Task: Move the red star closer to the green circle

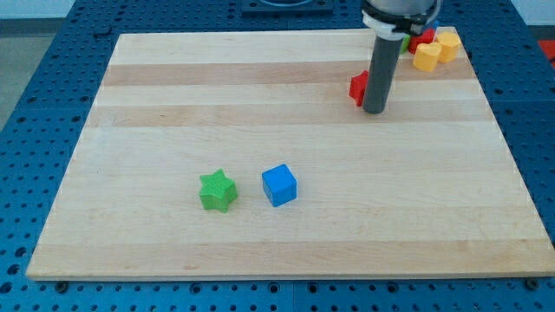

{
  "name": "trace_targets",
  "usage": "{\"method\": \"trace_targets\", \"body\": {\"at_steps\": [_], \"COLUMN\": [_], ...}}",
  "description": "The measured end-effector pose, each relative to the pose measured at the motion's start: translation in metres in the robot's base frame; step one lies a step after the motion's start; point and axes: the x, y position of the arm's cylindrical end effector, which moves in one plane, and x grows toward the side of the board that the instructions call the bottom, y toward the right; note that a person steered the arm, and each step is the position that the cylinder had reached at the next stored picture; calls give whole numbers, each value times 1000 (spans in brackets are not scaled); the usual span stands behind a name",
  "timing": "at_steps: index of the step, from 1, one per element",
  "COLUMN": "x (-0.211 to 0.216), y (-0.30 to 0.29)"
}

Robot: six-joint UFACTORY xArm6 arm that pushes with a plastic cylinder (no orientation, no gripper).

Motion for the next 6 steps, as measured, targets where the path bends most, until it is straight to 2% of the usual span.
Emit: {"method": "trace_targets", "body": {"at_steps": [1, 2, 4, 6], "x": [-31, -38, -27, -58], "y": [0, 0, -34, -22]}}
